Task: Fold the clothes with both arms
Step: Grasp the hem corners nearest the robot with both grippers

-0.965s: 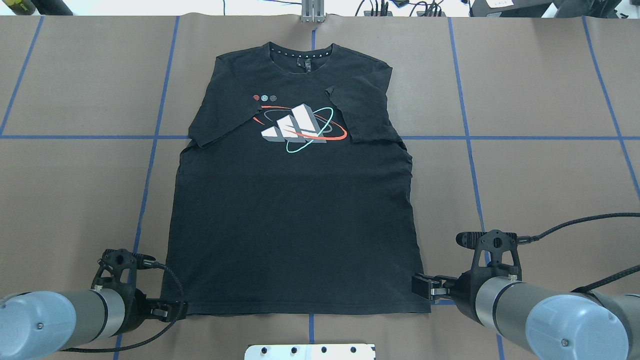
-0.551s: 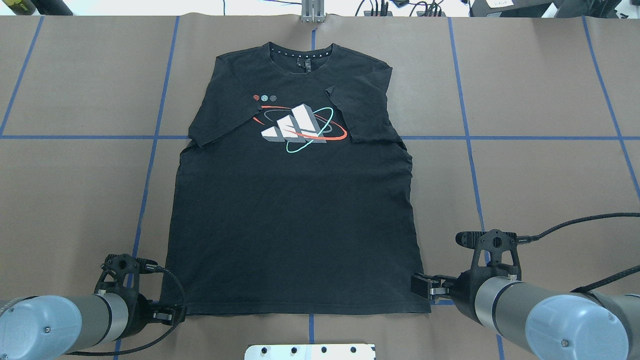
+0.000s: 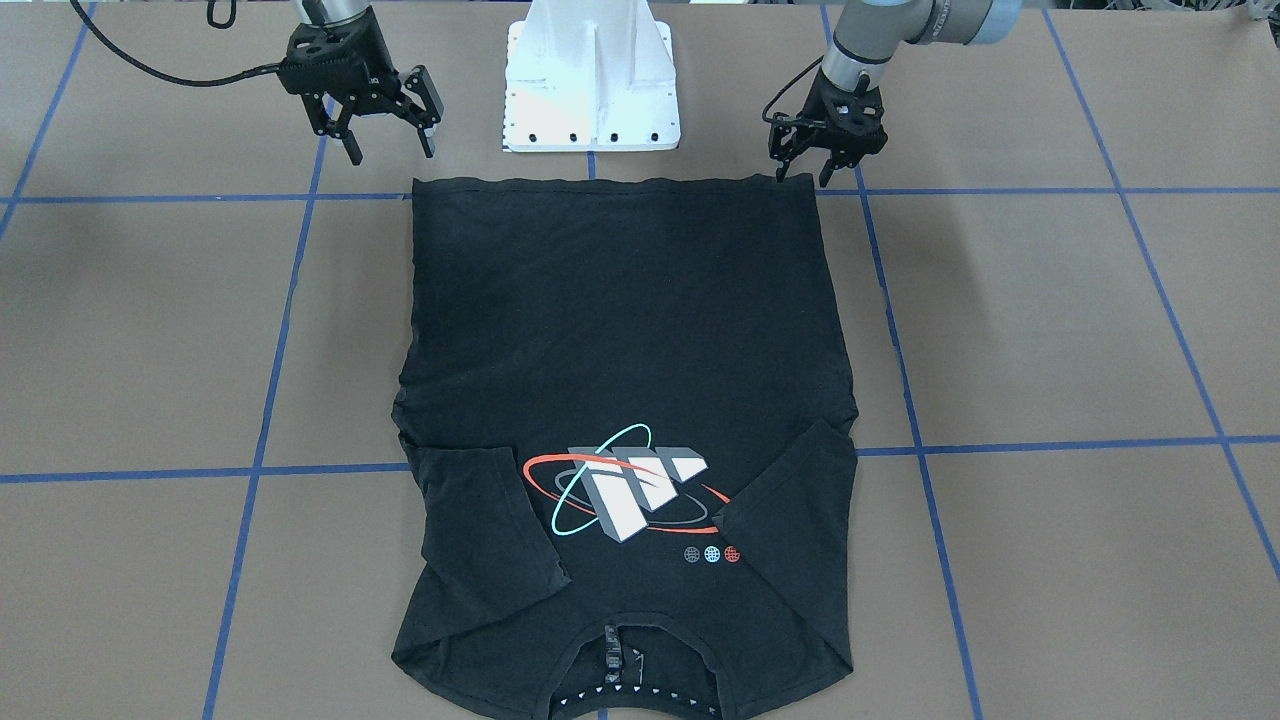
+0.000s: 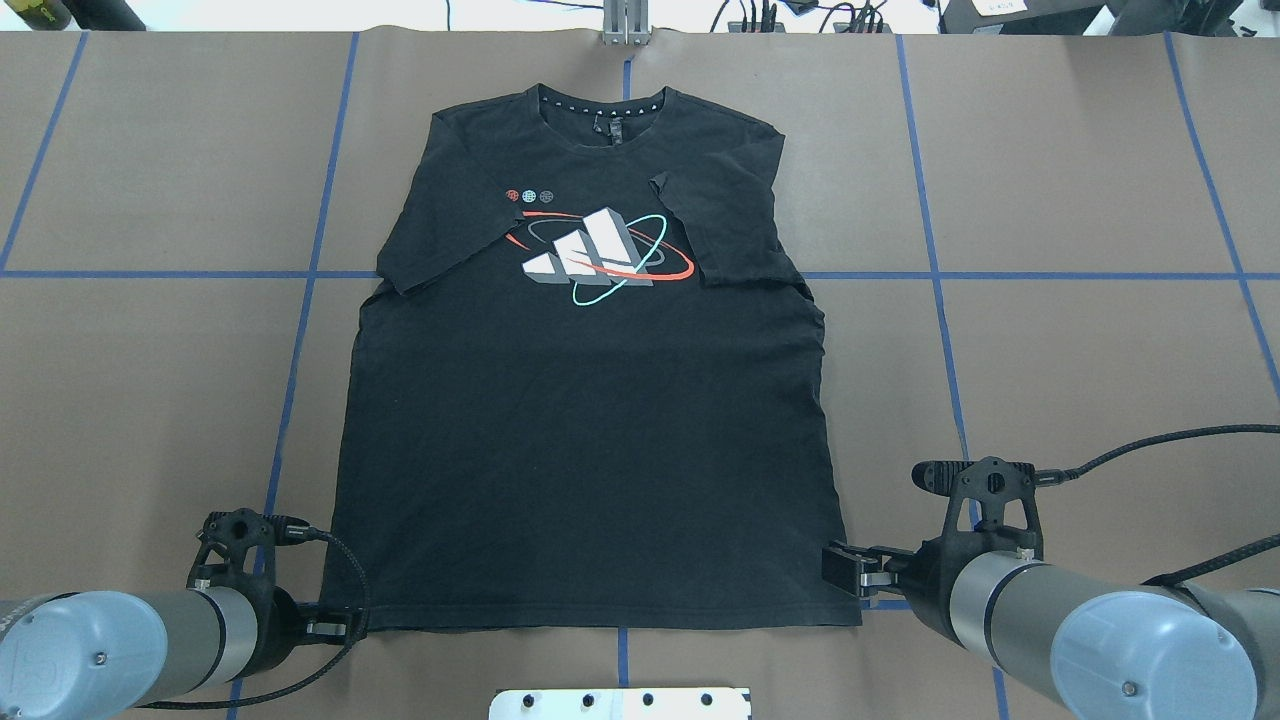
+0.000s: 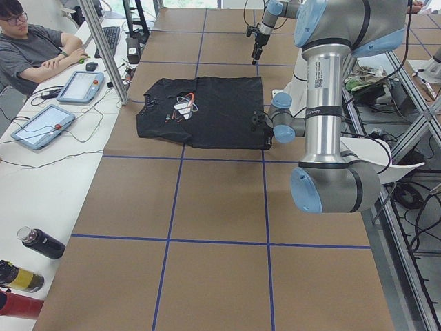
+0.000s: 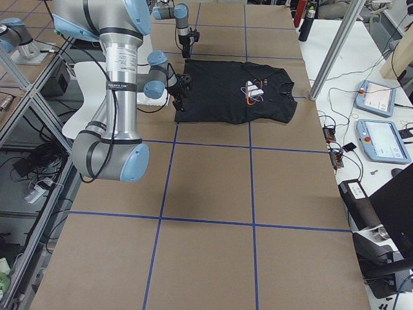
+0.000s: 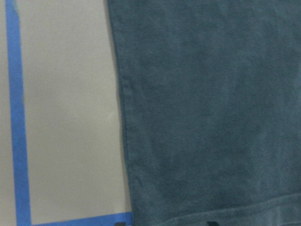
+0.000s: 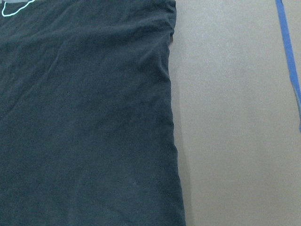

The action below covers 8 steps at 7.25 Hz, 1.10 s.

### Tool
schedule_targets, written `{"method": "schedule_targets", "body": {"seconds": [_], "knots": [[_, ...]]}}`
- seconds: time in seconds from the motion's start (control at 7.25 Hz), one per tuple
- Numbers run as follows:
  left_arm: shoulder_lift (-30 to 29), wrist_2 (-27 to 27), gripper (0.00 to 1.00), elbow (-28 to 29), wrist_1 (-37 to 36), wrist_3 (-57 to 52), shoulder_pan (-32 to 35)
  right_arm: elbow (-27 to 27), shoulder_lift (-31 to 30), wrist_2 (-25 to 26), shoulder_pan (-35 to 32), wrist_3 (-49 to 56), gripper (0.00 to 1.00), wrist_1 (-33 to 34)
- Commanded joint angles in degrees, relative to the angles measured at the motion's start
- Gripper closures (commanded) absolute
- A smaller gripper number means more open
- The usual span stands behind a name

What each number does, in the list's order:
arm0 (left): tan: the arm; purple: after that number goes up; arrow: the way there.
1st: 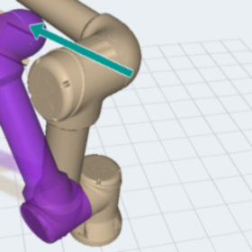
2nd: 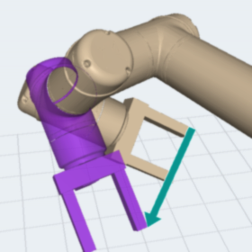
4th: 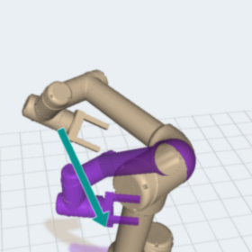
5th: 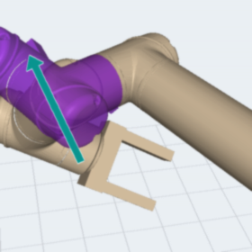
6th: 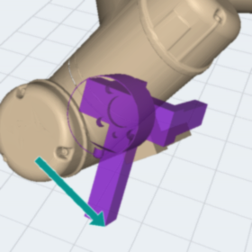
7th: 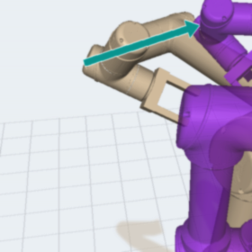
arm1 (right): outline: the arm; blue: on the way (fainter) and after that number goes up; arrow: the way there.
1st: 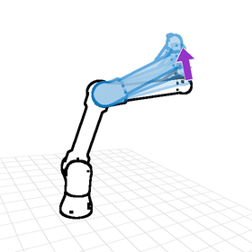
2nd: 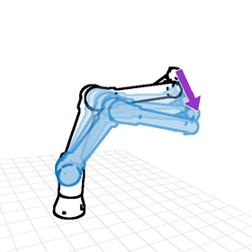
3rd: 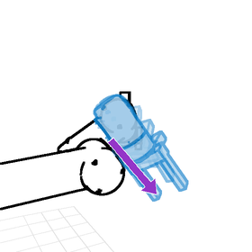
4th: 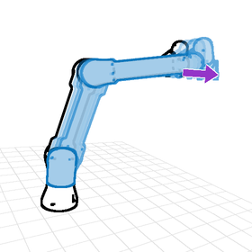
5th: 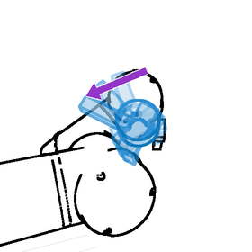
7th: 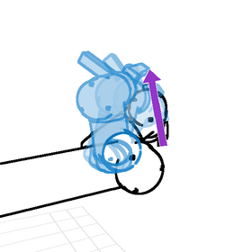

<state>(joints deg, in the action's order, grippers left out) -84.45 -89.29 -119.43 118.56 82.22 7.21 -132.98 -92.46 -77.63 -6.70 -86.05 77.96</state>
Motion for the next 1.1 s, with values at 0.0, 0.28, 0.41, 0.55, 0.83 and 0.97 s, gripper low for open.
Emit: {"method": "schedule_targets", "body": {"seconds": [0.0, 0.28, 0.41, 0.55, 0.83, 0.97], "knots": [[-0.01, -0.01, 0.31, 0.25, 0.0, 1.19, 0.0, 0.0, 0.0, 0.03, 0.02, 0.0, 0.0, 0.0], [-0.28, -0.09, 0.44, 0.87, 0.09, 1.19, 0.0, 0.0, 0.08, 0.03, 0.02, 0.0, 0.0, 0.0], [-0.37, -0.09, 0.45, 0.87, 0.17, 1.19, 0.0, 0.0, 0.09, 0.03, -0.07, 0.0, 0.0, 0.0], [-0.28, -0.09, 0.5, 0.78, 0.18, 1.28, 0.0, 0.0, 0.09, 0.03, 0.02, 0.0, 0.0, 0.0], [-0.19, -0.44, 0.97, 0.43, 0.18, 1.1, 0.0, 0.0, 0.09, 0.03, 0.02, 0.0, 0.0, -0.09], [-0.1, -0.45, 1.0, 0.34, 0.18, 1.02, 0.09, 0.09, 0.09, 0.03, 0.02, 0.0, 0.0, 0.0]]}}
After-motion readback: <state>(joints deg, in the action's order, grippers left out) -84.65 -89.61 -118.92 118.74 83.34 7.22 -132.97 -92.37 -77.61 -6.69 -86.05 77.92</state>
